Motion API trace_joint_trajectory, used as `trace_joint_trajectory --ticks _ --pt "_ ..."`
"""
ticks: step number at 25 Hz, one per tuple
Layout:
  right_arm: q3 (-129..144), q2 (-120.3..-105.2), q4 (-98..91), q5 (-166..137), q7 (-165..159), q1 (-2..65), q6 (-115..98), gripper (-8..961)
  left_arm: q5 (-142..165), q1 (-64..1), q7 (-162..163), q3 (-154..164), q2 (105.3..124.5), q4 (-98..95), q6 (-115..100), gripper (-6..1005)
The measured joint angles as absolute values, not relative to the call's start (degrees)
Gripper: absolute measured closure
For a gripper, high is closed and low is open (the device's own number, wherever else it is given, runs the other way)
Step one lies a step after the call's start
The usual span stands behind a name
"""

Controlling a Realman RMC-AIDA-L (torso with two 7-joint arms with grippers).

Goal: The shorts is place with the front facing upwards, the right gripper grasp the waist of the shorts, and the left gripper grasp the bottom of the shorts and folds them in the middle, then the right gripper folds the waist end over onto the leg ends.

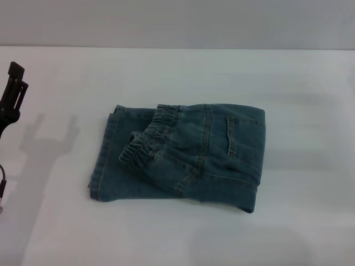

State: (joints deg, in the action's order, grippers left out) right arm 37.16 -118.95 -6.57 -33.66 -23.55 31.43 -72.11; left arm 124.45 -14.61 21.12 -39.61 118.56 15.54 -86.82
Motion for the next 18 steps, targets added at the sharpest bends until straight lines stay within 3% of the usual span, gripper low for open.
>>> trace_joint_trajectory --ticks 18 --pt "35.7 -118.89 -7.3 -33.6 -23.6 31.1 -72.8 235 125.0 -17.2 17.8 -39.6 118.37 14.8 -88.3 190"
